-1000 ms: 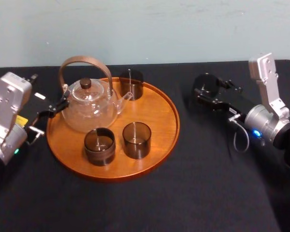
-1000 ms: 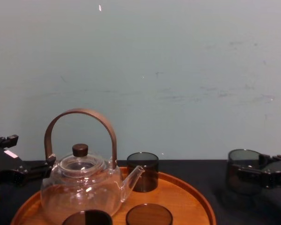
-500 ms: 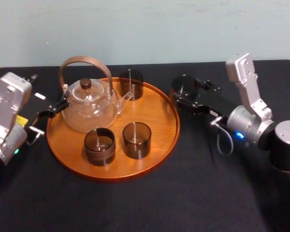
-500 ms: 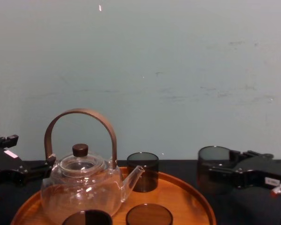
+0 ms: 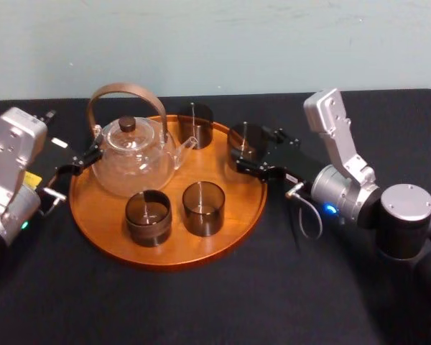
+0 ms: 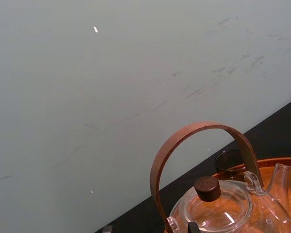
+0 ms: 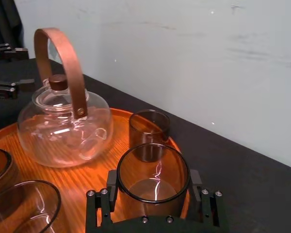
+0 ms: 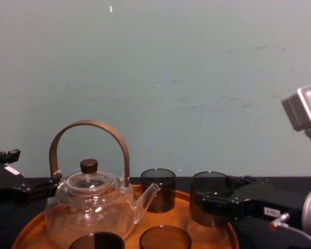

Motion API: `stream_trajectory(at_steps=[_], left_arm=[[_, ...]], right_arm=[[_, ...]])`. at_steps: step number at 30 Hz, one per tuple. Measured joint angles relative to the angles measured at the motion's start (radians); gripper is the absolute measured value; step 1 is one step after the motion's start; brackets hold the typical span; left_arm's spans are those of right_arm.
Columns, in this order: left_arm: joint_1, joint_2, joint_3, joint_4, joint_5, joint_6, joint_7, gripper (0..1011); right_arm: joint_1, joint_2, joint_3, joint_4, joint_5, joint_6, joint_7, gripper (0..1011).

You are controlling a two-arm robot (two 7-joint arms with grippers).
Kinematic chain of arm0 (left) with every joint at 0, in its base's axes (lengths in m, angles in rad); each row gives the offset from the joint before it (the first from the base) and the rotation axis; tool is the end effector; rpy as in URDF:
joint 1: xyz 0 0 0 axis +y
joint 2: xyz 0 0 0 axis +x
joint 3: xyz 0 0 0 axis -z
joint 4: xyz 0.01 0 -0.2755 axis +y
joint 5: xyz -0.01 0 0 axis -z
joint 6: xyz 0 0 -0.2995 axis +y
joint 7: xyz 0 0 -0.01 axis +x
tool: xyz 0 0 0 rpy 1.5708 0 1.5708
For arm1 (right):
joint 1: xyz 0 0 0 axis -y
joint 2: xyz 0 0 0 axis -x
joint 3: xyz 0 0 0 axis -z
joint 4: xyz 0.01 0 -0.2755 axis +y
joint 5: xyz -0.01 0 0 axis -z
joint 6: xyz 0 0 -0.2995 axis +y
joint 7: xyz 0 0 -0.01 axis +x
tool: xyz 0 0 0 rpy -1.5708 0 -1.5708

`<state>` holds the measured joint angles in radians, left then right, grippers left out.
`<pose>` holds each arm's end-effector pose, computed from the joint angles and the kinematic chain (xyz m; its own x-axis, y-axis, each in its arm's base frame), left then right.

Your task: Pick up the glass from the table and place it on the tray.

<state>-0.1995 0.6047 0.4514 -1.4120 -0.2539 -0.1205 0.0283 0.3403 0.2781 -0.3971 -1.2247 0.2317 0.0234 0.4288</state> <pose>0.3469 0.0769 -0.2888 0.2923 0.8803 0.3737 -0.9553 0.2873 0.0703 0.3945 0.0037 -0.2918 0.6452 -0.7602 0.0766 0.7585 0.6253 -0.1835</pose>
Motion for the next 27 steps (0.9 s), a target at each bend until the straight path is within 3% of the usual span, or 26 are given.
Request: stream_trajectory(at_steps=[27], left_arm=[[0.000, 0.000, 0.000, 0.000, 0.000, 0.000, 0.000, 1010]], right_arm=[[0.058, -0.052, -0.026, 0.135, -0.015, -0.059, 0.004, 883]])
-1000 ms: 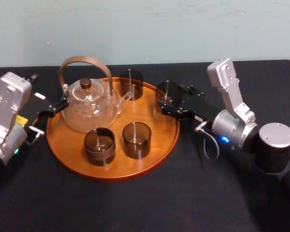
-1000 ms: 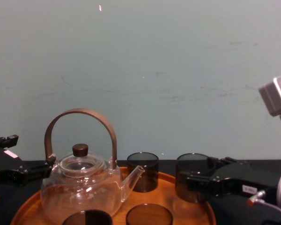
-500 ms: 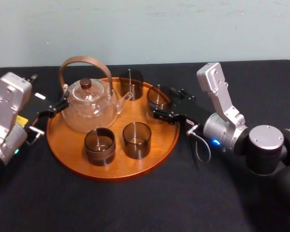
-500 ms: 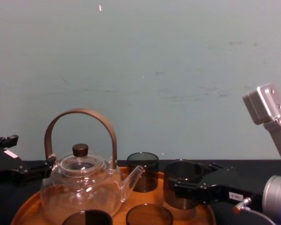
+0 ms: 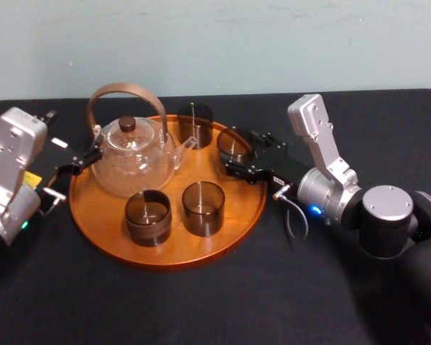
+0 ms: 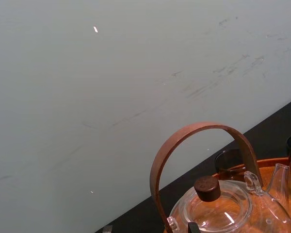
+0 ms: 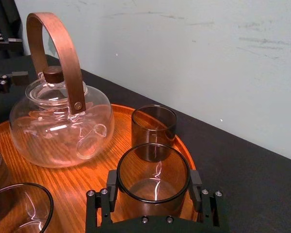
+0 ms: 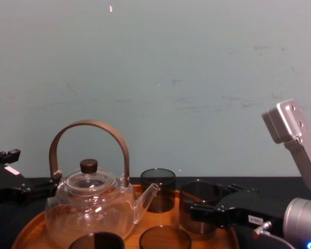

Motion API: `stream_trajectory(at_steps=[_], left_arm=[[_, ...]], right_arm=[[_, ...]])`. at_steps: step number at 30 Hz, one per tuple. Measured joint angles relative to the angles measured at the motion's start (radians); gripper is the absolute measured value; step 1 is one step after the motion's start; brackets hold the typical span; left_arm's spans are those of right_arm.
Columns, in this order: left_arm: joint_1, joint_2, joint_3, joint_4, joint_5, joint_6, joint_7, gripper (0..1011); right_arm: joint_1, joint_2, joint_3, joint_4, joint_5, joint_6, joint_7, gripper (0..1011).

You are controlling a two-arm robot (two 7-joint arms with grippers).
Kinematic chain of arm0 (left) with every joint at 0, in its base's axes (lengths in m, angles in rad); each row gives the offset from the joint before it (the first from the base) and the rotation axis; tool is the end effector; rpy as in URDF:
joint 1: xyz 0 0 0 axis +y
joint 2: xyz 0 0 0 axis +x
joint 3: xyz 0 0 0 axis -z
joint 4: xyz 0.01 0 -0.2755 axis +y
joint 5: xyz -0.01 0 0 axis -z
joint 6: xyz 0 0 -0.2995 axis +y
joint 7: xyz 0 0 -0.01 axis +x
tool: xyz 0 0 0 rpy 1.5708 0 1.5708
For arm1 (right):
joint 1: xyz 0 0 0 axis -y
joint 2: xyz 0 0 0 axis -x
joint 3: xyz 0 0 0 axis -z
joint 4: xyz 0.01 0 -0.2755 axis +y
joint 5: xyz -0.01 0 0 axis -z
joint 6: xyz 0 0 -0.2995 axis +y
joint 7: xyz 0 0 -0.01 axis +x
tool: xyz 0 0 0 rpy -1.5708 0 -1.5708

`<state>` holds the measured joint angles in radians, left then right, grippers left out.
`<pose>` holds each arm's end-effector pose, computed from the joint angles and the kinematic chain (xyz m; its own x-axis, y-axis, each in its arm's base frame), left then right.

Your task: Pick up the glass from the table and place it on the tray.

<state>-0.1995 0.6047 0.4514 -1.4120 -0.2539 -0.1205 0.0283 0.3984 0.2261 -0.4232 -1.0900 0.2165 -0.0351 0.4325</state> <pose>0.3469 0.0769 -0.2888 0.2923 0.8803 0.3737 -0.9553 0.2873 0.0703 0.4068 0.0162 -0.3084 0.6522 -0.7549 0.0689 0.7515 0.6321 -0.1890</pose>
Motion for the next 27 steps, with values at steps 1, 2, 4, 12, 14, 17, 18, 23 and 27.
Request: stream_trajectory(at_steps=[1, 2, 4, 12, 14, 17, 18, 23, 27], left_arm=[[0.000, 0.000, 0.000, 0.000, 0.000, 0.000, 0.000, 1010], [0.000, 0.000, 0.000, 0.000, 0.000, 0.000, 0.000, 1010], [0.000, 0.000, 0.000, 0.000, 0.000, 0.000, 0.000, 1010], [0.000, 0.000, 0.000, 0.000, 0.000, 0.000, 0.000, 1009], [0.000, 0.000, 0.000, 0.000, 0.000, 0.000, 0.000, 1009], [0.000, 0.000, 0.000, 0.000, 0.000, 0.000, 0.000, 1010], [0.000, 0.000, 0.000, 0.000, 0.000, 0.000, 0.000, 1010], [0.000, 0.000, 0.000, 0.000, 0.000, 0.000, 0.000, 1009], [0.000, 0.000, 0.000, 0.000, 0.000, 0.000, 0.000, 1010]], right_arm=[[0.001, -0.001, 0.000, 0.002, -0.001, 0.000, 0.000, 883], [0.003, -0.003, 0.000, 0.007, -0.001, -0.001, 0.000, 883], [0.006, -0.006, -0.001, 0.014, -0.003, -0.003, 0.001, 883], [0.017, -0.016, -0.005, 0.037, -0.007, -0.010, 0.006, 883], [0.020, -0.020, -0.007, 0.045, -0.008, -0.012, 0.008, 883], [0.023, -0.023, -0.009, 0.052, -0.009, -0.014, 0.011, 883], [0.024, -0.023, -0.009, 0.053, -0.009, -0.014, 0.012, 883], [0.028, -0.026, -0.013, 0.061, -0.011, -0.016, 0.017, 883], [0.029, -0.027, -0.016, 0.063, -0.017, -0.015, 0.016, 883]])
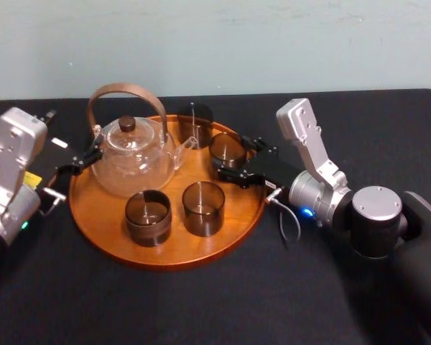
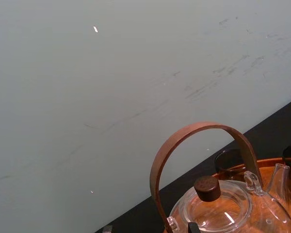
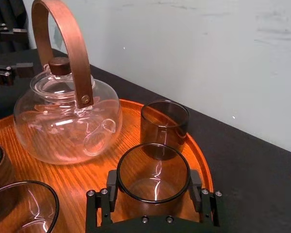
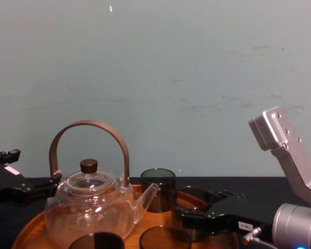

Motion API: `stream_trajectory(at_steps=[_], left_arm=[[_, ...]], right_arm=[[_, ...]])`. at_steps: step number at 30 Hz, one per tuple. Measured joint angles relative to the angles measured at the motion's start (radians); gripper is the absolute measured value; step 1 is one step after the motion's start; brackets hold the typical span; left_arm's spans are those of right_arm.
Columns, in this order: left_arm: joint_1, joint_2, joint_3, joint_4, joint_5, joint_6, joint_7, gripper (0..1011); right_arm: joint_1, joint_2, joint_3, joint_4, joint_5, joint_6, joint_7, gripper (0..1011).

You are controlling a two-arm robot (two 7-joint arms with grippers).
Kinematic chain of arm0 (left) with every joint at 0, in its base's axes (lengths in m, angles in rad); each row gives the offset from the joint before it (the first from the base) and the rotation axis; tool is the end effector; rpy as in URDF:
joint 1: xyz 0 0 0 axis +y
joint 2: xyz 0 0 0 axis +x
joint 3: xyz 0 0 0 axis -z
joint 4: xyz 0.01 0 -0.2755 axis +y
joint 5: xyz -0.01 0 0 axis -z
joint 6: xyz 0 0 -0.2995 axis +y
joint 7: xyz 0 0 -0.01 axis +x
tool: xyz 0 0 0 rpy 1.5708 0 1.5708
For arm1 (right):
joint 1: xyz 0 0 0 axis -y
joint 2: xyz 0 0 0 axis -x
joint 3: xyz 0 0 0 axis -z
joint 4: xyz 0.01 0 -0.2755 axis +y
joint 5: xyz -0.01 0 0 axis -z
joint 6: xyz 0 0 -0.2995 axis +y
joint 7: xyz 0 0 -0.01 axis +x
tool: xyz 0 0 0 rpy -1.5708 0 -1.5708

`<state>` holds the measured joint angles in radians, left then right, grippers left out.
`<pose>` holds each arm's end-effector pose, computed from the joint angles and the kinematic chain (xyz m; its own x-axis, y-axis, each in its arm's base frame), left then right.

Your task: Pick up the glass from the table and place it on the tray.

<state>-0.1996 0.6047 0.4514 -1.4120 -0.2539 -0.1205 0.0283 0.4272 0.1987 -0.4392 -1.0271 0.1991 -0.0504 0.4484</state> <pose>0.3469 0.0769 -0.2888 0.2922 0.8803 0.3738 -0.9553 0.2873 0.0702 0.4120 0.0248 -0.3153 0.6718 -0.7377 0.0676 0.7327 0.6483 -0.2068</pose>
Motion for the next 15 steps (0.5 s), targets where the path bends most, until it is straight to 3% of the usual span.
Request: stream_trajectory(at_steps=[10, 15], left_arm=[[0.000, 0.000, 0.000, 0.000, 0.000, 0.000, 0.000, 1009], [0.000, 0.000, 0.000, 0.000, 0.000, 0.000, 0.000, 1010]], right_arm=[[0.000, 0.000, 0.000, 0.000, -0.001, 0.001, -0.001, 883], [0.000, 0.000, 0.001, -0.001, 0.001, 0.001, -0.001, 991]])
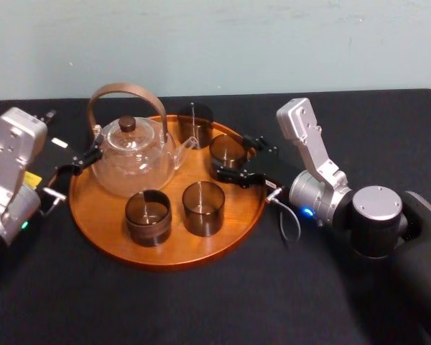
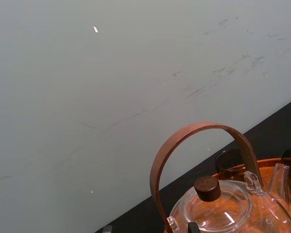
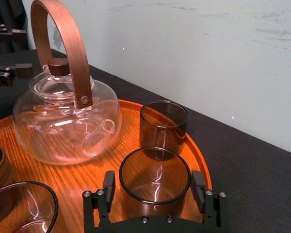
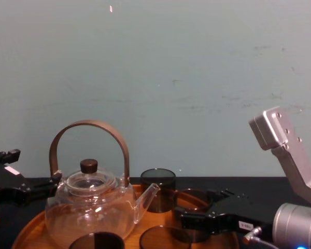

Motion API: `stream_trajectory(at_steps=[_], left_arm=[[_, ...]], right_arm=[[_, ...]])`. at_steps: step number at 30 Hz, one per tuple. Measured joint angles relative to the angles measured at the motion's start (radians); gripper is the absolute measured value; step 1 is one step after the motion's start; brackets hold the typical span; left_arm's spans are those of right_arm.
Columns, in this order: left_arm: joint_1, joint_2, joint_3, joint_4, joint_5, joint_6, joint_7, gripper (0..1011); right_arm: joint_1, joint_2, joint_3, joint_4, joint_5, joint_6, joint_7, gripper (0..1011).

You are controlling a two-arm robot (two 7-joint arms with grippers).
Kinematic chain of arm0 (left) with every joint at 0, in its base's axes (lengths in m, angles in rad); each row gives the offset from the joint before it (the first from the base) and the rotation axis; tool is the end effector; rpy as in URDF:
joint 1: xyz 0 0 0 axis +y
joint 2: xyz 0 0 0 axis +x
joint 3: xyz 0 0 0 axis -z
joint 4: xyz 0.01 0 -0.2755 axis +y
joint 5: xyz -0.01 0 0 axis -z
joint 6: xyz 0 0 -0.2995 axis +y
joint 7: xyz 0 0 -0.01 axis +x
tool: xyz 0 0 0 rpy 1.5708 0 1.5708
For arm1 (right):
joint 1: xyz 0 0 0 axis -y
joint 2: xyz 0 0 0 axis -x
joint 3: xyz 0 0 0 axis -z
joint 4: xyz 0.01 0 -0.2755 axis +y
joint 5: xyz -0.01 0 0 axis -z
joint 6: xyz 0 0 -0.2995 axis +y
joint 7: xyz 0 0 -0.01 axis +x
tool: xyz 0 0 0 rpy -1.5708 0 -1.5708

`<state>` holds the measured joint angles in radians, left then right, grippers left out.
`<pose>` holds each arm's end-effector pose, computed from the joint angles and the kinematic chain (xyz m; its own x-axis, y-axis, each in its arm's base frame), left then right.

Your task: Pick up the glass from the table and place it on the tray.

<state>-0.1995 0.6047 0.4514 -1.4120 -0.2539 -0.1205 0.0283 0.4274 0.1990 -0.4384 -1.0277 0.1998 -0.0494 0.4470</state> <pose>0.3469 0.0769 -0.2888 0.2923 0.8803 0.3737 -0.9553 0.2873 0.0703 0.4122 0.0246 -0.3150 0.6701 -0.7392 0.0672 0.7342 0.6468 -0.2064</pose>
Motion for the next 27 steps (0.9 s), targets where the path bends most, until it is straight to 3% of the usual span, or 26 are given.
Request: stream_trajectory(at_steps=[13, 19, 27], left_arm=[[0.000, 0.000, 0.000, 0.000, 0.000, 0.000, 0.000, 1009], [0.000, 0.000, 0.000, 0.000, 0.000, 0.000, 0.000, 1010], [0.000, 0.000, 0.000, 0.000, 0.000, 0.000, 0.000, 1009]], right_arm=[[-0.008, 0.006, 0.009, -0.011, 0.015, 0.010, 0.009, 1002], [-0.036, 0.028, 0.015, -0.063, 0.030, 0.049, 0.012, 1002], [-0.110, 0.085, 0.033, -0.184, 0.056, 0.087, 0.009, 1002]])
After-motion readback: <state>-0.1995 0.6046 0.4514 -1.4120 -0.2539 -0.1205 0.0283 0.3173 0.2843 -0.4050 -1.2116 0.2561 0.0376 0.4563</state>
